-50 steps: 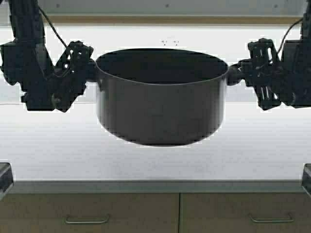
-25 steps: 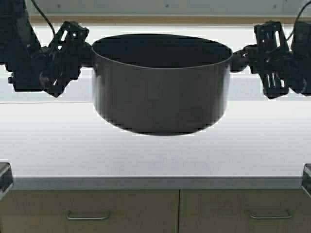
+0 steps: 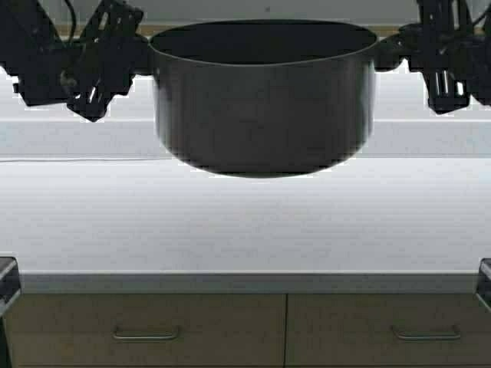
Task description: Open the cabinet, put the pot inside, then close it
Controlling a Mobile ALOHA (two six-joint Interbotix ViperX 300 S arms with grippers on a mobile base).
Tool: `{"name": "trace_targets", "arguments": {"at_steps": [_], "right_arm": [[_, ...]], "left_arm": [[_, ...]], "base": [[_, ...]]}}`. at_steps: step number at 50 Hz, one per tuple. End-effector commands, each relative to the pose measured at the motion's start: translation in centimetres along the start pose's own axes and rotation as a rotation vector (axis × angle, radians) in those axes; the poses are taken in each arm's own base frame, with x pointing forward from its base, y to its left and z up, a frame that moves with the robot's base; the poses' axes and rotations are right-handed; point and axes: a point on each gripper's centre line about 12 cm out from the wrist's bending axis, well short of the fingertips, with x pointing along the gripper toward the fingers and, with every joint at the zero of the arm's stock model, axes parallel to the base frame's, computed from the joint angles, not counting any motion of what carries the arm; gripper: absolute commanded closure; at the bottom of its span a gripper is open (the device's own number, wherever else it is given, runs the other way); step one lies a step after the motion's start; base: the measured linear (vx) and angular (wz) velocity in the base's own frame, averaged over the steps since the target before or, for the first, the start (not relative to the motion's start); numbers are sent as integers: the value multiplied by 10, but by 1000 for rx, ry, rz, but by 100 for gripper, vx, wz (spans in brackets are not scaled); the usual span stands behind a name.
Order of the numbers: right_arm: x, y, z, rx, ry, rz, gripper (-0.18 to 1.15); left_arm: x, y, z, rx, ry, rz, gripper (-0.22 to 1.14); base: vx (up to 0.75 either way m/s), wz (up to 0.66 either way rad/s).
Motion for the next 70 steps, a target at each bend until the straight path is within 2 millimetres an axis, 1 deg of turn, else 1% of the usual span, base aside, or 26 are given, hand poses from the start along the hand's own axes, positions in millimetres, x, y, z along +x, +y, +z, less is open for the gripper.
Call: {"name": "trace_targets", "arguments": {"at_steps": [1,15,19,25,35,42,57,70], "right_arm": [[5,46,-33,52,124,145,90],[12,72,-27,42,125,156,90],[16,80,-25,33,124,158,90],[20,79,-25,29,134,127,90],[28,89,-24,38,132,159,90],[37,95,-23,39,128,171,90],[47,106,-21,66,120,203,90],[65,120,-17,74,107,231,90]], "left_arm": [[0,-60,-40,58,145,-182,89],[18,-92,-39,70,176,-222,89],[22,-97,-40,70,185,-228,89],[26,-101,-40,69,186,-232,89],[33,-112,-39,63,181,-250,89],[42,-126,-40,68,200,-260,89],[56,-155,-40,63,207,-307,89],[67,-177,-36,47,197,-338,89]], "base": [[-2,2],[0,0],[0,0],[0,0],[0,0],[0,0],[0,0],[0,0]]}}
